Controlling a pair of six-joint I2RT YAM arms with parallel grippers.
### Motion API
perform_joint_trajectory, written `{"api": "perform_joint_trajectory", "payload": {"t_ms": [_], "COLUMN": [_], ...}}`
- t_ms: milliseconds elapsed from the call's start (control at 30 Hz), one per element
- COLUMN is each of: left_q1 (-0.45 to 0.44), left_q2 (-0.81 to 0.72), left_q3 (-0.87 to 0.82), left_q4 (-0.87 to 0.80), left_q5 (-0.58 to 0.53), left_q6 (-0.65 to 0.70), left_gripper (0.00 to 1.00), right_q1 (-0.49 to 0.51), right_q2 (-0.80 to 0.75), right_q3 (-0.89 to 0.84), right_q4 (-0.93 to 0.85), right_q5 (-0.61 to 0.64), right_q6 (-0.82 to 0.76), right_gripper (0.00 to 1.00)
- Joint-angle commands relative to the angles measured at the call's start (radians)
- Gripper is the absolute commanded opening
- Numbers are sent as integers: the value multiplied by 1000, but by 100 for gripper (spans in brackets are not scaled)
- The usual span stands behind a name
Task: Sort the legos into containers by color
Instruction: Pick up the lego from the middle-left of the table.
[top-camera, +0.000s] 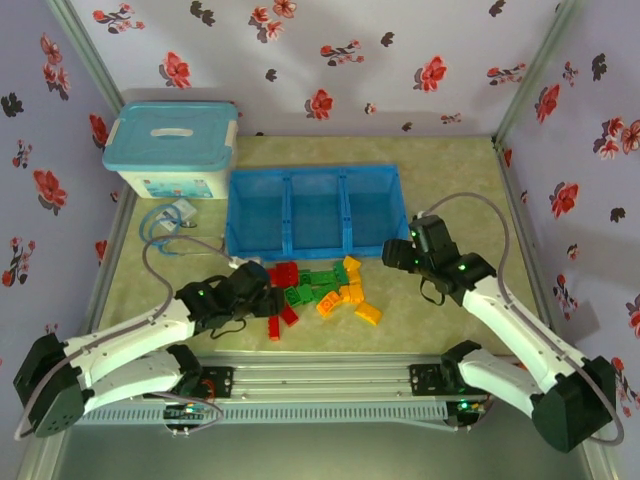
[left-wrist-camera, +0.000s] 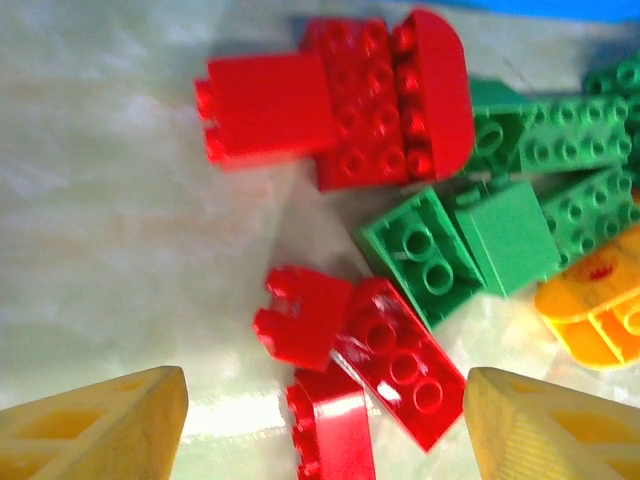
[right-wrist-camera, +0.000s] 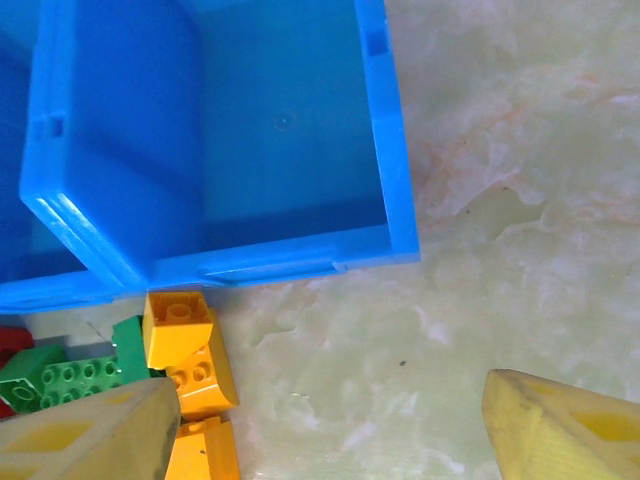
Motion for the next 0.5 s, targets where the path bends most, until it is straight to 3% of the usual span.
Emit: {"api": "perform_joint_trajectory", "payload": {"t_ms": [0,167,467], "left_q1": [-56,-121,-158], "left_q2": [42,113,208], "left_q3": [-18,-16,-19], "left_q4": [-42,-59,-31], "left_q5": [-11,-23,-21], "left_q6": [-103,-156,-187], "left_gripper": [70,66,54], "right_q1": [19,43,55], "right_q2": [31,65,46], "right_q3": [15,17,-12], "right_q4": [28,44,48], "right_q5": [33,37,59], "right_q6": [27,33,51], "right_gripper": [79,78,77]}}
